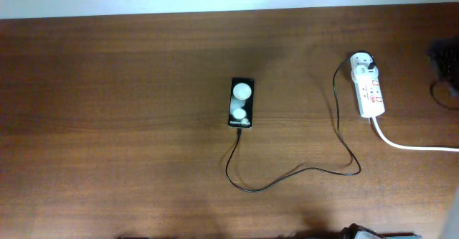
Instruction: Plug charger to phone and switch on socket
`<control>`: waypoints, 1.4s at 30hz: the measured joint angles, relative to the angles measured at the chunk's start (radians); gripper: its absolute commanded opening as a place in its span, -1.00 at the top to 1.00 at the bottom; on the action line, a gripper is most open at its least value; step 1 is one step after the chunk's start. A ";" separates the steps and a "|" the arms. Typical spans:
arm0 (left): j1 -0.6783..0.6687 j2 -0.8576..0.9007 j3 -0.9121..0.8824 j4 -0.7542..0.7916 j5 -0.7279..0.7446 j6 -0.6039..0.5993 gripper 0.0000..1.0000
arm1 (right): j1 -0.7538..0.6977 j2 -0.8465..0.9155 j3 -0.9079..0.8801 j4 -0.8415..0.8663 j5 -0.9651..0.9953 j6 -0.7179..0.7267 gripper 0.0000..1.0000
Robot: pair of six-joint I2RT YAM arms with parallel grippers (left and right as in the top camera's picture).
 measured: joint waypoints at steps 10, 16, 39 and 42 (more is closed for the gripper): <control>0.000 0.000 0.001 0.000 0.000 0.000 -0.98 | 0.068 -0.335 0.004 0.166 -0.167 0.122 0.49; 0.000 0.000 0.001 0.056 -0.004 -0.002 -0.98 | 0.096 -0.389 0.004 0.160 -0.167 0.092 0.44; -0.001 -0.006 -1.358 1.233 0.426 0.166 -0.98 | 0.180 -0.428 0.004 0.153 -0.137 0.085 0.35; -0.001 -0.006 -1.444 1.307 0.398 0.167 -0.98 | 0.180 -0.441 0.004 0.153 -0.136 0.085 0.34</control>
